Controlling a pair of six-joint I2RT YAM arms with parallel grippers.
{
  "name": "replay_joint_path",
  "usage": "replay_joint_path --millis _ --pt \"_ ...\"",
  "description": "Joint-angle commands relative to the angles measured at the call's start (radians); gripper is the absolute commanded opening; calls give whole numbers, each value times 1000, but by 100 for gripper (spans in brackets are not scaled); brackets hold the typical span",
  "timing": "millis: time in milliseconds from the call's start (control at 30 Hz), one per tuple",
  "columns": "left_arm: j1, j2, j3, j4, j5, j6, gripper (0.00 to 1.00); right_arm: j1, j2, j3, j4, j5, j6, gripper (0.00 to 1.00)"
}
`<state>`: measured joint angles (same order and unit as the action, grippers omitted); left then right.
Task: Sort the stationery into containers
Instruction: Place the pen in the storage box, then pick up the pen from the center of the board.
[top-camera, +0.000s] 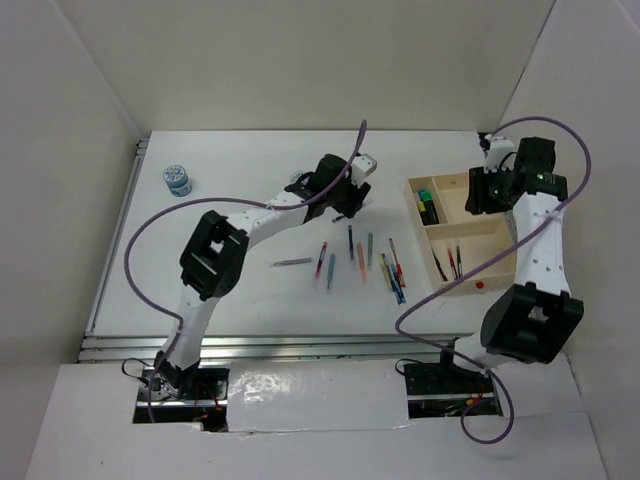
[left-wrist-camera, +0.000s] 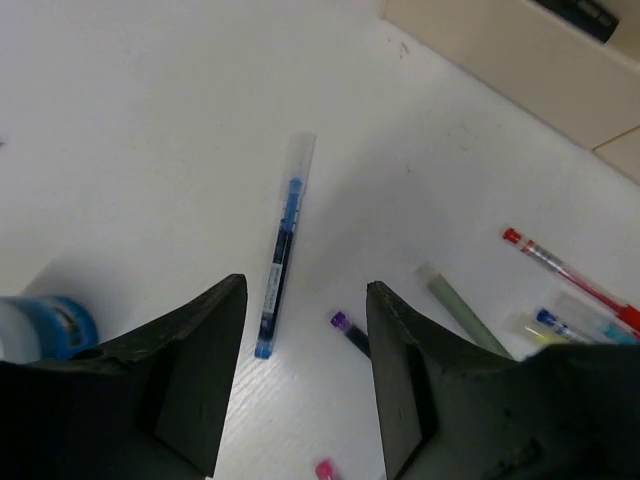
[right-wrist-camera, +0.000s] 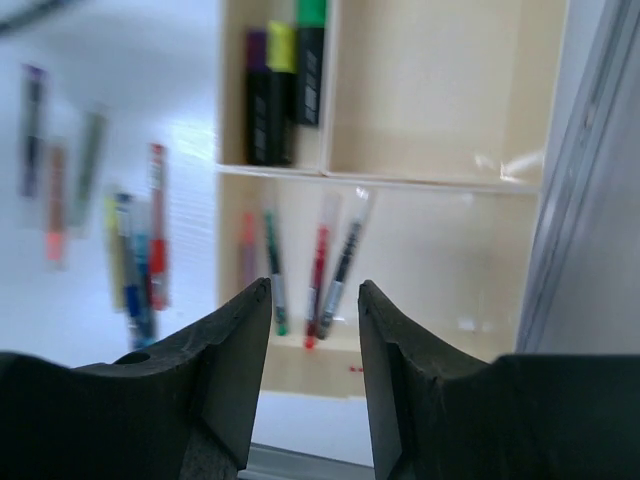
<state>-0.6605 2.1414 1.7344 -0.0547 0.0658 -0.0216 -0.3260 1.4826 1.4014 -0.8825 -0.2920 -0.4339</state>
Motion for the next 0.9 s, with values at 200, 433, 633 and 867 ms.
replay_joint_path --millis 200,433,633,867 --pt "2 205 165 -43 -55 120 61 53 -228 154 -179 -246 162 51" --pt "19 273 209 -141 -49 160 58 73 -329 165 -193 -271 184 56" --pt "30 279 221 -223 31 155 40 85 -373 157 -173 -285 185 56" --pt "50 317 292 -381 130 88 31 103 -367 157 -136 -398 245 59"
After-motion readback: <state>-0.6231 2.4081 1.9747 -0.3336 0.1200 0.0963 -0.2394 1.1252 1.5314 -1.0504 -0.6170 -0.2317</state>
